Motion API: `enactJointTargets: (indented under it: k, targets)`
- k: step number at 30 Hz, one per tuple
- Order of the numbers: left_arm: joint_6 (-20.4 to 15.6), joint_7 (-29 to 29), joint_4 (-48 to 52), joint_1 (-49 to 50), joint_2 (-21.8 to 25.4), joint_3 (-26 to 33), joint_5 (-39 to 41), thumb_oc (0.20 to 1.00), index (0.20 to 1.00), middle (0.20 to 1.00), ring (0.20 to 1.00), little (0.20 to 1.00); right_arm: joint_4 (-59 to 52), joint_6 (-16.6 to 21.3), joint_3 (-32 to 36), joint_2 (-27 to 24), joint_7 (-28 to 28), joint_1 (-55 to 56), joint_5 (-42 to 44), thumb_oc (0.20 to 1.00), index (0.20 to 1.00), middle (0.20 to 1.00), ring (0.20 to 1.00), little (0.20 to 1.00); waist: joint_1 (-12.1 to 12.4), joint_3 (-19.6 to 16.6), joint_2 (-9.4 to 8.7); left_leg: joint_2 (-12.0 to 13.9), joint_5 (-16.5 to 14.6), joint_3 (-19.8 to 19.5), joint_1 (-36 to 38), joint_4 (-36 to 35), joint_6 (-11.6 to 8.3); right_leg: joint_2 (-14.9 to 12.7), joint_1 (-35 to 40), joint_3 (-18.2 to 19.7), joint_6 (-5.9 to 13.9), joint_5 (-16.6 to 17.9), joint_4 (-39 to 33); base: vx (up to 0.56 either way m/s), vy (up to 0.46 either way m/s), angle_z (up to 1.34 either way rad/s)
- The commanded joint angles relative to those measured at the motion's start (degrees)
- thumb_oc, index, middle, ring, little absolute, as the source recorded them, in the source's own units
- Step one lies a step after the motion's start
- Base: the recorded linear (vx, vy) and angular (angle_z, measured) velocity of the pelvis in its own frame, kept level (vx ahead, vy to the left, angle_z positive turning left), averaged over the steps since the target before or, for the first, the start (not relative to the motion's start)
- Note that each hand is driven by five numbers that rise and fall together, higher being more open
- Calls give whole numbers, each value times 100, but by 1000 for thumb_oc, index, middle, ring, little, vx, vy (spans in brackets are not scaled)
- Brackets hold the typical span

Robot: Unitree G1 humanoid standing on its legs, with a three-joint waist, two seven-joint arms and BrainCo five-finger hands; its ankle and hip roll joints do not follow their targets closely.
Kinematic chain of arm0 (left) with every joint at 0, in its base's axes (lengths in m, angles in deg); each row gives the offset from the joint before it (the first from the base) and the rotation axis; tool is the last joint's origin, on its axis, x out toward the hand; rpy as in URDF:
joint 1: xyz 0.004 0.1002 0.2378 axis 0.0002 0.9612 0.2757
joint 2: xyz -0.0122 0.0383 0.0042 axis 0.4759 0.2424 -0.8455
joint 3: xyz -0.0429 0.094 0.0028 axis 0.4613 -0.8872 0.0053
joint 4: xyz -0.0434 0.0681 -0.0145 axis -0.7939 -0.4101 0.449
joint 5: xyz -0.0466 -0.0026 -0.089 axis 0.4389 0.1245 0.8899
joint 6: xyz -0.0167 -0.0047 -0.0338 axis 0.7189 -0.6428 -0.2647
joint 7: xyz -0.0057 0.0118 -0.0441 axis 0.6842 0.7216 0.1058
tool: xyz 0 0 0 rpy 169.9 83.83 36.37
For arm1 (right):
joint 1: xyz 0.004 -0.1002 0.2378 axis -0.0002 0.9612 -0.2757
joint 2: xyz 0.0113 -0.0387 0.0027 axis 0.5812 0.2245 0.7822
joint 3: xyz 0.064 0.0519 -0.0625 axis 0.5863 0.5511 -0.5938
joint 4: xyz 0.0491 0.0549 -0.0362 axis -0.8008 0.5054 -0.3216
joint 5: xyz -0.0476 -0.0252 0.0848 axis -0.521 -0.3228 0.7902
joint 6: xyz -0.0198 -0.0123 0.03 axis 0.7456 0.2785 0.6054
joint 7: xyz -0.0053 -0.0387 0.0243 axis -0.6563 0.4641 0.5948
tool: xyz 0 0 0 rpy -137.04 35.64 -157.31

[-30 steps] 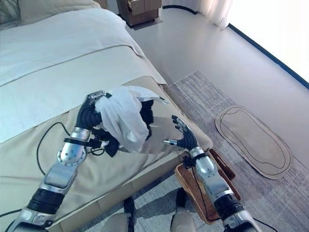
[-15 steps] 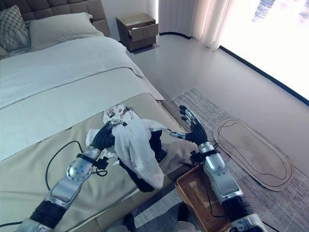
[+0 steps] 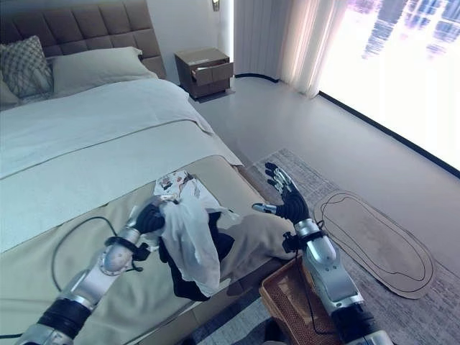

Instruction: Pick up clothes into the bucket

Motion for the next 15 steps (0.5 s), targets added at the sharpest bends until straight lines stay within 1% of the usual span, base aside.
enactJointTargets:
  k: [1, 8, 11, 15]
  targets:
    - [55, -899, -421, -1159, 637, 548, -335, 200, 200, 200, 200, 200, -97, 255, 46, 18, -144, -31, 355, 1000, 1000, 1000, 1000, 1000, -56, -238, -113, 49, -159, -509, -415, 336, -13, -239, 15, -51, 321, -417, 477, 0, 0, 0]
    - [348, -1341, -907, -1951, 1350, 337, -1000, 200, 200, 200, 200, 200, 159, 181, -203, -28, -249, 238, 320, 1000, 1000, 1000, 1000, 1000, -169, -276, -82, 34, -140, -465, -422, 318, -39, -257, -8, -36, 366, -379, 458, 0, 0, 0]
    - [408, -1463, -1043, -2136, 1527, 93, -1425, 200, 200, 200, 200, 200, 226, 191, -248, -49, -259, 291, 284, 1000, 1000, 1000, 1000, 1000, -200, -260, -80, 28, -127, -441, -444, 310, -44, -270, -31, -24, 388, -359, 446, 0, 0, 0]
    - [455, -1472, -1120, -2120, 1533, -113, -1789, 200, 200, 200, 200, 200, 272, 205, -239, -56, -262, 398, 291, 1000, 1000, 1000, 1000, 1000, -222, -237, -89, 17, -132, -425, -476, 323, -39, -274, -67, 3, 402, -352, 441, -5, 6, -3]
